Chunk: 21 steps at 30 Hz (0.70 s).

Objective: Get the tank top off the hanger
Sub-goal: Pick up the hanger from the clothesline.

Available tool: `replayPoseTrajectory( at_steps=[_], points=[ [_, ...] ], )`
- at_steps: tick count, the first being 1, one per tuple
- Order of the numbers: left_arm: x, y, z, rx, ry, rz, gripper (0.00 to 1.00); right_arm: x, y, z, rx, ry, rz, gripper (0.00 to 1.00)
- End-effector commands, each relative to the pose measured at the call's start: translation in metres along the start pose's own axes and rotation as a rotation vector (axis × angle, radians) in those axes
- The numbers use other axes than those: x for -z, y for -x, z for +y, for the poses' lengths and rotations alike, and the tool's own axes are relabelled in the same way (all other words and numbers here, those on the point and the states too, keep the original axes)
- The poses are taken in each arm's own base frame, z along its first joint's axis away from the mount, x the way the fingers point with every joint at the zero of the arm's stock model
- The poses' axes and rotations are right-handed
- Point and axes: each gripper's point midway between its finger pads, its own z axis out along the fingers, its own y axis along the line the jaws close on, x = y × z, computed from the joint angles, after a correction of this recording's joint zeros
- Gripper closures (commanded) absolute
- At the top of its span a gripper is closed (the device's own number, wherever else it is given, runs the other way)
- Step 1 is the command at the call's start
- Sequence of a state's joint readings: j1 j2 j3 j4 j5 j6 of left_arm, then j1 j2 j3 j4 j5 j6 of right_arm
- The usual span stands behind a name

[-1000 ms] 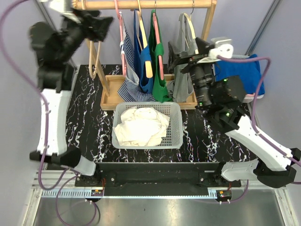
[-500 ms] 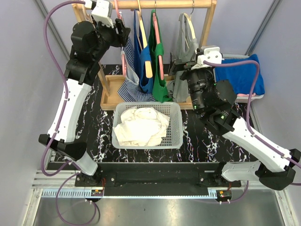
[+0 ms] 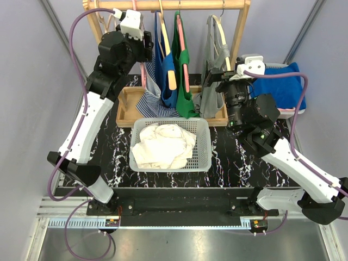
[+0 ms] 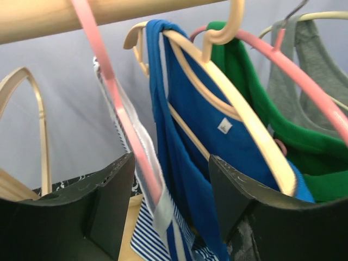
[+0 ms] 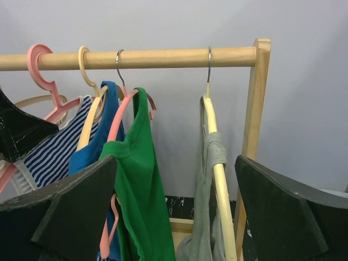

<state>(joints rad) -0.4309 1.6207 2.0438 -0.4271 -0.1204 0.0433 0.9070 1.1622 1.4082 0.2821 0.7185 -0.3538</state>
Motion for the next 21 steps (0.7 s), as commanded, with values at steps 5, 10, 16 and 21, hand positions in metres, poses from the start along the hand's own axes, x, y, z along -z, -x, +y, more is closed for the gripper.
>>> replayPoseTrajectory(
  at_steps=[5,10,16,21],
  points=[
    [-0.003,-0.013,0.006,0.035,0.046,0.029,0.40,0.008,0.011,-0.019,-0.052,-0.043,-0.016,0.00],
    [-0.009,-0.024,0.003,0.033,0.034,0.065,0.55,0.010,0.010,-0.021,-0.052,-0.047,-0.015,0.00],
    [-0.015,-0.032,0.012,0.031,0.054,0.089,0.74,0.013,0.014,-0.025,-0.056,-0.055,-0.020,0.00],
    [-0.017,-0.035,0.013,0.029,0.054,0.098,0.83,0.014,0.015,-0.028,-0.059,-0.061,-0.025,0.00]
  ],
)
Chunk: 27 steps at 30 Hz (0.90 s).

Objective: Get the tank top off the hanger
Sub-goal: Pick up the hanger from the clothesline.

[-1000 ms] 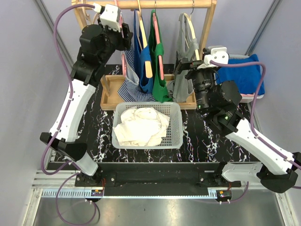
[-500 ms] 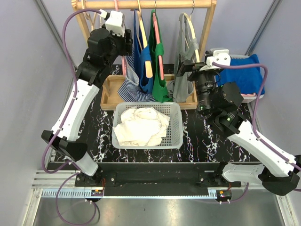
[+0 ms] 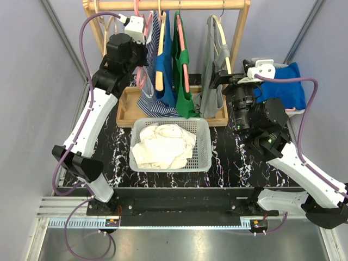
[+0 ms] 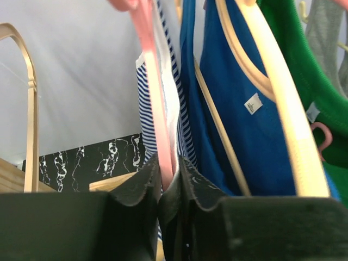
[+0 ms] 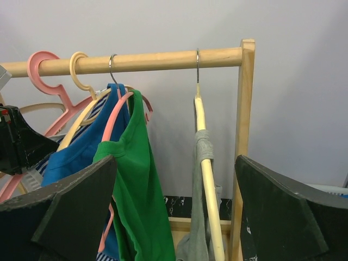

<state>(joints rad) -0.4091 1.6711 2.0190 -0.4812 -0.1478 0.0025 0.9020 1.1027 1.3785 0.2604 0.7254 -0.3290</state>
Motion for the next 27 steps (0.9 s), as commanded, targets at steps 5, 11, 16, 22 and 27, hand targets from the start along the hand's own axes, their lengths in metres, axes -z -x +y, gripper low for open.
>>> replayPoseTrajectory(
  at_steps=[5,11,16,22,27],
  points=[
    [0.008,0.035,0.007,0.009,0.015,-0.087,1.00,0.001,0.005,-0.010,-0.029,-0.038,-0.017,0.00],
    [0.029,0.088,0.015,-0.029,0.028,-0.223,1.00,0.001,0.001,-0.005,-0.044,-0.021,-0.012,0.00],
    [0.056,0.128,0.024,-0.059,0.053,-0.347,1.00,0.002,0.001,-0.003,-0.065,-0.008,-0.014,0.00],
    [0.084,0.154,0.033,-0.090,0.088,-0.434,1.00,0.002,-0.003,0.000,-0.065,0.004,-0.002,0.00],
    [0.107,0.153,0.035,-0.096,0.078,-0.438,1.00,0.002,0.000,-0.001,-0.065,0.004,-0.001,0.00]
  ],
)
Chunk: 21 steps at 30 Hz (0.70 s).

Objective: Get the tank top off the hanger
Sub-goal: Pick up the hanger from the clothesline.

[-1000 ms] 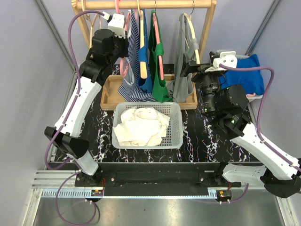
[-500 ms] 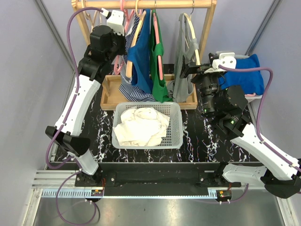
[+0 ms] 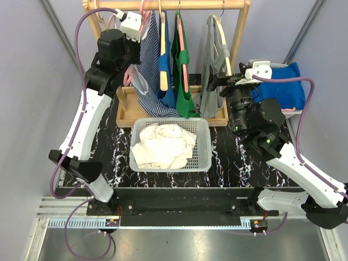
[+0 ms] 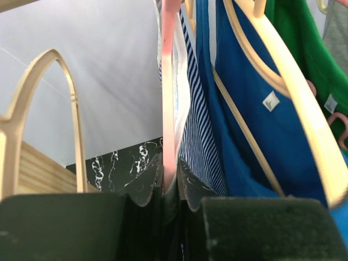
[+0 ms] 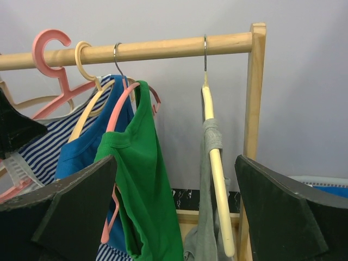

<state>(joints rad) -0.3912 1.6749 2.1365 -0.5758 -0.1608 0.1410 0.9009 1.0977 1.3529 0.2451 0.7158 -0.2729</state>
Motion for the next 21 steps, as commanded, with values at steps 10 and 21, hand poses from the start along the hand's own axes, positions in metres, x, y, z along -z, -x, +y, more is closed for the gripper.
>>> replayPoseTrajectory(
  at_steps=[10,21],
  points=[
    [0.155,0.040,0.019,0.121,-0.027,-0.231,1.00,0.000,0.025,-0.005,-0.048,-0.001,-0.043,0.00],
    [0.244,0.120,-0.001,0.089,-0.236,-0.454,1.00,-0.005,0.028,0.005,-0.085,0.028,-0.033,0.00]
  ],
)
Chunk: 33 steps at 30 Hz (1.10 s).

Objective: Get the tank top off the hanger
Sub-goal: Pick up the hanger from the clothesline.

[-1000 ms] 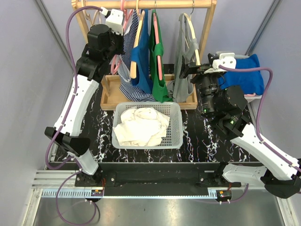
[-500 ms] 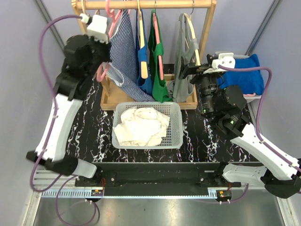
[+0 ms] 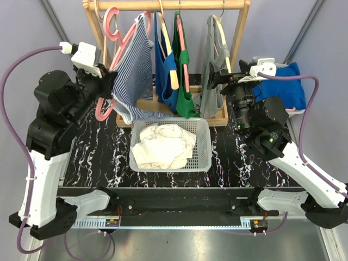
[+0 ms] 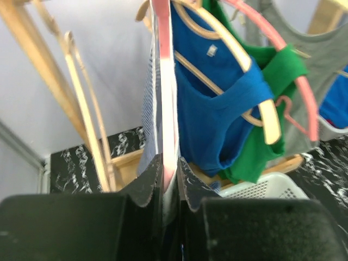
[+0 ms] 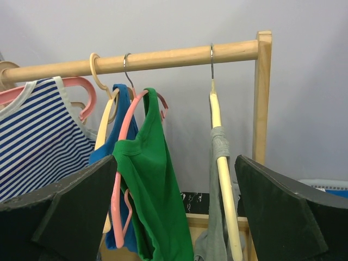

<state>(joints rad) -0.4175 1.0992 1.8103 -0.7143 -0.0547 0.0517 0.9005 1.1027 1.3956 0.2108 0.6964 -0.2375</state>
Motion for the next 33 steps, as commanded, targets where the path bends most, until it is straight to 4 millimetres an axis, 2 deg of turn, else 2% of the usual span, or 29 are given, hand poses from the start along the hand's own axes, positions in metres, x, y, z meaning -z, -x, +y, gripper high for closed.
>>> replayPoseTrajectory(
  at_steps=[1,2,5,8,12,15,18,19,21,25,26,29,33],
  points=[
    [0.046,0.116,-0.022,-0.043,-0.147,-0.357,1.00,-0.004,0.016,0.002,-0.046,0.009,-0.026,0.00],
    [0.063,0.139,-0.025,-0.059,-0.175,-0.424,1.00,-0.005,0.015,0.003,-0.044,0.009,-0.024,0.00],
    [0.078,0.167,-0.033,-0.109,-0.224,-0.513,1.00,-0.006,0.014,0.003,-0.041,0.005,-0.022,0.00],
    [0.104,0.199,-0.036,-0.158,-0.247,-0.639,1.00,-0.007,0.009,0.005,-0.037,0.005,-0.012,0.00],
    [0.135,0.228,-0.035,-0.196,-0.238,-0.781,1.00,-0.008,0.006,0.006,-0.034,0.002,-0.002,0.00],
    [0.151,0.236,-0.035,-0.203,-0.235,-0.831,1.00,-0.008,0.004,0.006,-0.031,0.001,0.002,0.00],
    [0.150,0.229,-0.038,-0.214,-0.253,-0.817,1.00,-0.009,0.004,0.006,-0.029,-0.002,-0.001,0.00],
    [0.139,0.220,-0.040,-0.215,-0.260,-0.786,1.00,-0.009,0.004,0.006,-0.027,-0.004,-0.002,0.00],
    [0.137,0.210,-0.044,-0.240,-0.280,-0.765,1.00,-0.009,0.005,0.005,-0.029,-0.004,-0.011,0.00],
    [0.111,0.165,-0.057,-0.269,-0.355,-0.634,0.99,-0.001,0.019,-0.001,-0.053,0.001,-0.042,0.00],
    [0.100,0.145,-0.060,-0.267,-0.372,-0.577,0.99,0.000,0.020,-0.003,-0.054,0.001,-0.047,0.00],
    [0.084,0.116,-0.061,-0.276,-0.377,-0.501,1.00,0.006,0.029,-0.009,-0.061,0.006,-0.068,0.00],
    [0.073,0.105,-0.060,-0.309,-0.369,-0.472,1.00,0.011,0.035,-0.013,-0.060,0.008,-0.082,0.00]
  ],
)
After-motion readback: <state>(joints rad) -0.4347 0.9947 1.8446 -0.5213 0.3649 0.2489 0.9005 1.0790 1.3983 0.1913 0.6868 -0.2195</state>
